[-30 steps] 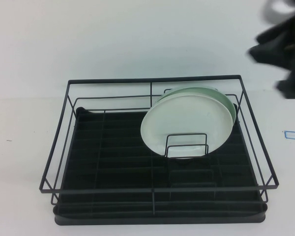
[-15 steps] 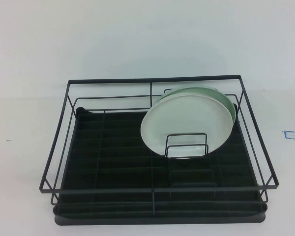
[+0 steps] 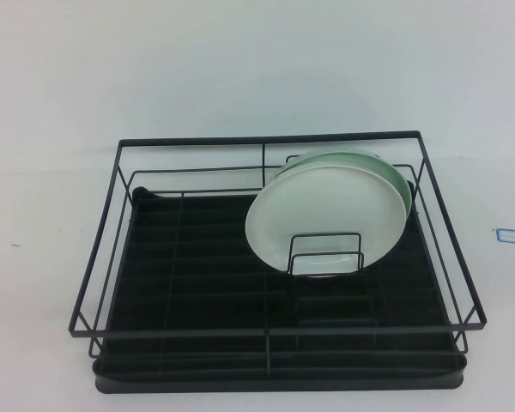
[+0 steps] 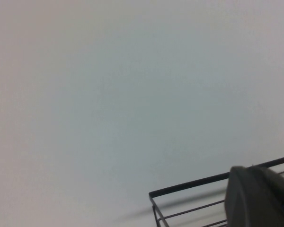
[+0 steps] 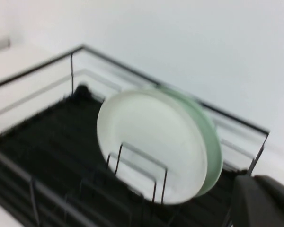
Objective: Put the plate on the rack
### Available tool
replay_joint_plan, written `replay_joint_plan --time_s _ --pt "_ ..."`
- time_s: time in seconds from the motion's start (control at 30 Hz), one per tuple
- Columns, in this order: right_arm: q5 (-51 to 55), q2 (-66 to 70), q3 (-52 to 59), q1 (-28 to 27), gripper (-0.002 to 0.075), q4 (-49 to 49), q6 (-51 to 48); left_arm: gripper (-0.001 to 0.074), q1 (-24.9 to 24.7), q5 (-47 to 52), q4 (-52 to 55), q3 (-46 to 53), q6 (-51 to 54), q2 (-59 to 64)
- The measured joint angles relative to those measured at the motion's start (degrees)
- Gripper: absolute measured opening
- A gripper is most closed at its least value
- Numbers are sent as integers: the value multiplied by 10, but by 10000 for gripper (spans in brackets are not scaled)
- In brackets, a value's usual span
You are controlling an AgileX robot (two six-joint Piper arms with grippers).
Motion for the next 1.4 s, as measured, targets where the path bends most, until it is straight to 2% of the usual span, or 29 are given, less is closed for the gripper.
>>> replay_joint_plan --time_s 0.2,0.5,0.7,0.8,0.93,1.03,1.13,1.27,1.4 --pt "-37 -4 9 0 19 1 2 0 0 -2 -72 0 0 0" --pt "-35 -4 9 0 19 1 1 0 1 -5 -114 1 4 0" --pt "-33 -14 31 -5 19 -4 -10 0 84 -9 -114 1 4 -70" --pt "-73 -43 84 -51 19 9 -11 0 117 -20 -114 0 4 -90" --pt "-119 -105 188 -164 18 100 -11 0 135 -35 -116 10 4 -88" --pt "-117 -173 252 -247 18 144 -11 0 140 -37 -117 49 6 -88" --pt "-93 -246 291 -304 18 157 -22 0 140 -52 -117 103 18 -88" --pt "-44 -323 318 -347 18 159 -70 0 140 -78 -117 151 18 -88" --pt "13 -353 335 -352 18 159 -127 0 140 -95 -117 147 18 -88"
